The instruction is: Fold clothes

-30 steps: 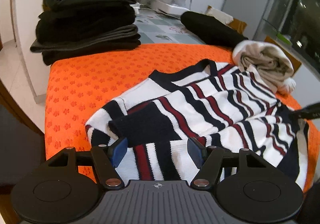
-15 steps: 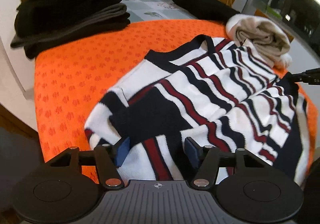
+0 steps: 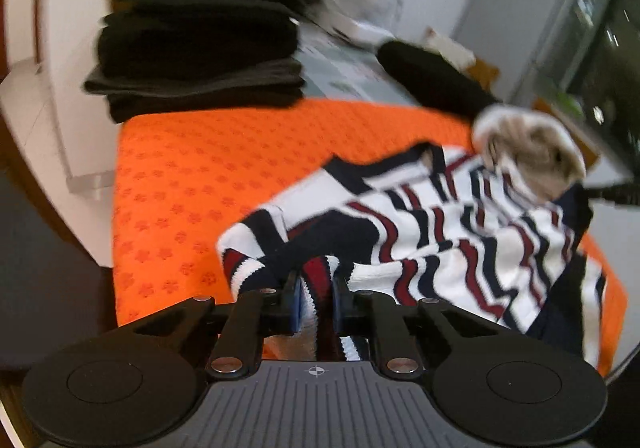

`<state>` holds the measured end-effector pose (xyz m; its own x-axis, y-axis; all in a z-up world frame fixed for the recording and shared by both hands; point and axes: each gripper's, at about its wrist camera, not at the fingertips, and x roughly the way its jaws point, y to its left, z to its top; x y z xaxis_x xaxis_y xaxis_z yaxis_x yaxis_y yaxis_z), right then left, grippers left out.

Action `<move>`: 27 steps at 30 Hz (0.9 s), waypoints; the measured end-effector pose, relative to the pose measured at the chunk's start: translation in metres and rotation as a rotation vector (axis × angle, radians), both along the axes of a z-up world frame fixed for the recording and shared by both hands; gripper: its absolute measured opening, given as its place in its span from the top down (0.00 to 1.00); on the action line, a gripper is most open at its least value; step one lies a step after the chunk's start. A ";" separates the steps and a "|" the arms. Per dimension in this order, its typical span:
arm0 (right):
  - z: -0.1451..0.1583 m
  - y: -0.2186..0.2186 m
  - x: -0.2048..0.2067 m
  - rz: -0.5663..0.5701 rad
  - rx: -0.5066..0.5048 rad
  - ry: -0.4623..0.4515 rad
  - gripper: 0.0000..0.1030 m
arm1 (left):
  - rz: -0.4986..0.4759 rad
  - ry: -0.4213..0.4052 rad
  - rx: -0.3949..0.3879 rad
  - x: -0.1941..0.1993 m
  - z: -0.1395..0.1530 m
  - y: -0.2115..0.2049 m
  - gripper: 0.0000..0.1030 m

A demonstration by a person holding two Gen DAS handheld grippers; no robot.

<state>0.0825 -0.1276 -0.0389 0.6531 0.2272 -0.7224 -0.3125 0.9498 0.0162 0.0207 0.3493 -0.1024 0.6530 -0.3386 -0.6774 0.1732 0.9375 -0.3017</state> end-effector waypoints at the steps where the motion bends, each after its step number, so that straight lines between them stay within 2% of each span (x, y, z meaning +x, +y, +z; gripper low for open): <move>1: 0.002 0.002 0.002 0.004 -0.001 -0.007 0.93 | 0.018 -0.001 -0.018 -0.001 0.001 0.003 0.82; 6: 0.015 0.010 0.016 0.028 -0.001 -0.044 0.93 | 0.040 0.042 -0.077 -0.003 -0.002 0.012 0.81; 8: 0.021 0.013 0.023 0.039 0.001 -0.060 0.94 | 0.049 0.042 -0.094 -0.004 0.000 0.014 0.81; 11: 0.028 0.017 0.031 0.055 0.003 -0.079 0.94 | 0.091 0.024 -0.164 -0.005 0.006 0.023 0.82; 12: 0.030 0.017 0.033 0.059 0.005 -0.084 0.94 | 0.115 0.013 -0.180 -0.006 0.009 0.027 0.84; 13: 0.032 0.017 0.035 0.061 0.007 -0.089 0.94 | 0.144 -0.003 -0.186 -0.007 0.012 0.032 0.93; 14: 0.033 0.018 0.037 0.062 0.009 -0.093 0.94 | 0.177 -0.017 -0.190 -0.007 0.015 0.037 0.97; 16: 0.034 0.018 0.041 0.061 0.016 -0.095 0.94 | 0.239 -0.037 -0.198 -0.007 0.019 0.046 0.98; 18: 0.033 0.019 0.044 0.060 0.019 -0.092 0.94 | 0.253 -0.039 -0.204 -0.002 0.022 0.050 0.97; 20: 0.033 0.020 0.047 0.063 0.016 -0.092 0.94 | 0.211 -0.004 -0.189 0.006 0.022 0.046 0.89; 22: 0.032 0.021 0.048 0.066 0.018 -0.088 0.94 | 0.150 0.030 -0.177 0.014 0.021 0.041 0.65; 24: 0.030 0.022 0.048 0.066 0.018 -0.086 0.94 | 0.076 0.057 -0.151 0.022 0.017 0.033 0.55; 26: 0.030 0.021 0.048 0.064 0.019 -0.081 0.94 | 0.012 0.080 -0.116 0.030 0.013 0.024 0.52; 27: 0.029 0.020 0.047 0.063 0.019 -0.079 0.94 | -0.016 0.093 -0.099 0.034 0.010 0.019 0.47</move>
